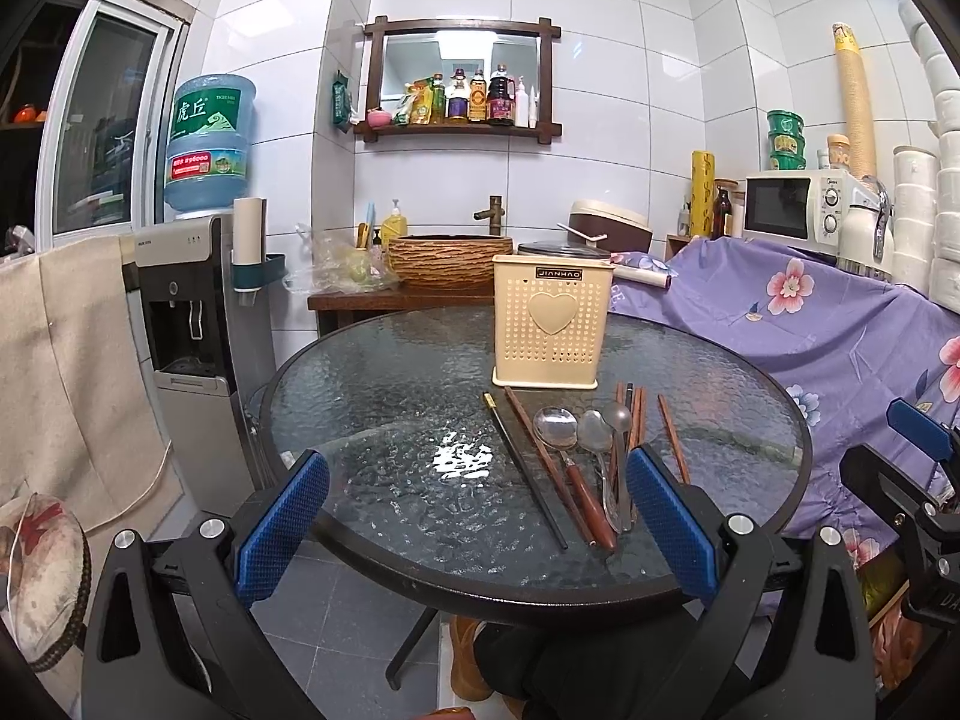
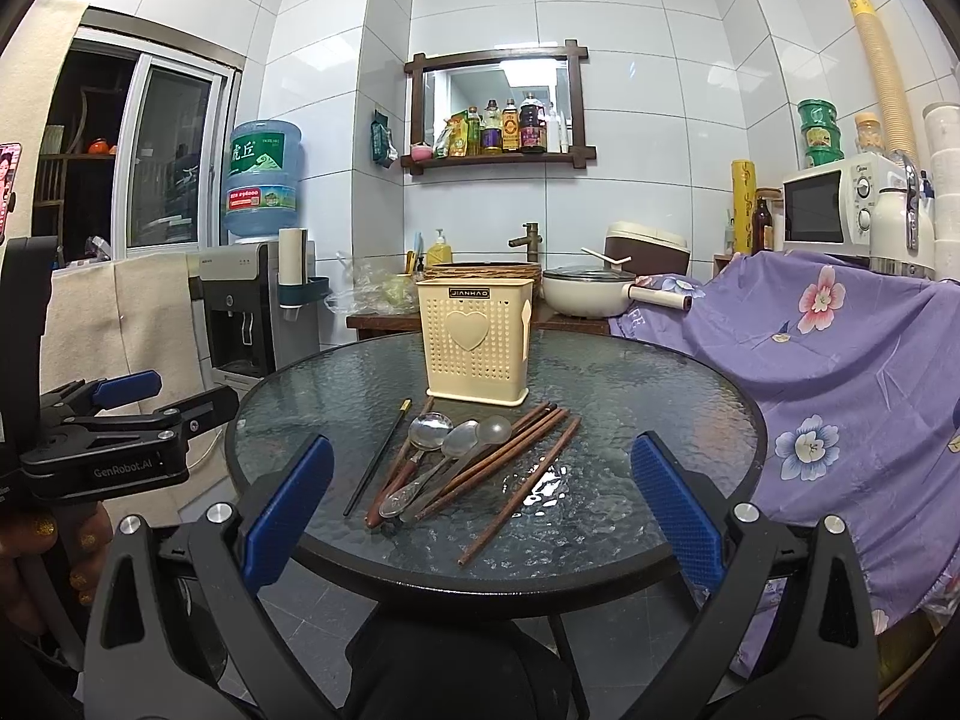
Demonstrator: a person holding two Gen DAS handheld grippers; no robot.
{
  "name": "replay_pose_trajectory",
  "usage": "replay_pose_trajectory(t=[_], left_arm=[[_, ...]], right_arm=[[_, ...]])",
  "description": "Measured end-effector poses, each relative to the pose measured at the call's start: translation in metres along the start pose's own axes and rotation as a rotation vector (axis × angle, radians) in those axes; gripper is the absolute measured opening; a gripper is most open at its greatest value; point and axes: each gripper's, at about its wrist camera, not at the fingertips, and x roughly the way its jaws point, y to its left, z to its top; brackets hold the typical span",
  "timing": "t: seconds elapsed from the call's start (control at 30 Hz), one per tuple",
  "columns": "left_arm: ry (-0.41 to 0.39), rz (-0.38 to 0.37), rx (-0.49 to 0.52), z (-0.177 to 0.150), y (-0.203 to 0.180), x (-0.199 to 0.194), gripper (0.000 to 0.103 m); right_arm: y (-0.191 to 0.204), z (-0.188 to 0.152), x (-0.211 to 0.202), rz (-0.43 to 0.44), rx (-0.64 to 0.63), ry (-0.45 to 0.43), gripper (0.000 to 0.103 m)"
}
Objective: Organize utensils
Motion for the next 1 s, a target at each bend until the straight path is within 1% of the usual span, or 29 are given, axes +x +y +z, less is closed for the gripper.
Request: replay_pose_trajectory(t=[1.0], left_arm=[[-0.001,0.001,-0.003,0.0003,0.0024,-0.0008,0.097]], right_arm=[[0.0022,-0.0028,-0.0008,0.003,0.002,0.002,0.098]])
